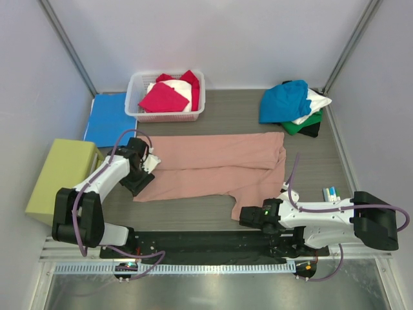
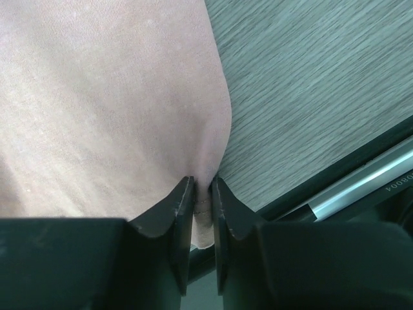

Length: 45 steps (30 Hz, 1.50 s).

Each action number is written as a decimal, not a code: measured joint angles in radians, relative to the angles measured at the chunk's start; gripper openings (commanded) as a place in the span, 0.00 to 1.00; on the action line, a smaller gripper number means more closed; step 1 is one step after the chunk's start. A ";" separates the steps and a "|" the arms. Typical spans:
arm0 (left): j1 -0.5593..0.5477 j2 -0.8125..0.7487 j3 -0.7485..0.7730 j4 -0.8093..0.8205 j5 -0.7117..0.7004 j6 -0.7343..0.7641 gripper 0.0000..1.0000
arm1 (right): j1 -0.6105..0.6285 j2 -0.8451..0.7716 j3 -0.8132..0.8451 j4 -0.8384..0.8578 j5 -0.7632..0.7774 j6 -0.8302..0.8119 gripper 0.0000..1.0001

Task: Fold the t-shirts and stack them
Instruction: Fold the tshirt

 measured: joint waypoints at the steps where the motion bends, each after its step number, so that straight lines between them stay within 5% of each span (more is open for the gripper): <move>1: 0.000 0.000 0.000 0.000 0.001 0.000 0.59 | 0.000 0.000 0.000 0.000 0.000 0.000 0.22; 10: 0.000 0.000 -0.053 0.004 0.024 -0.007 0.71 | 0.000 -0.001 0.003 -0.002 0.003 0.001 0.21; 33: 0.000 0.119 -0.065 0.046 0.140 -0.072 0.62 | 0.000 -0.041 0.008 -0.007 0.011 0.001 0.17; 45: 0.000 0.130 -0.053 0.057 0.124 -0.084 0.13 | 0.000 -0.034 0.033 -0.016 0.024 0.002 0.01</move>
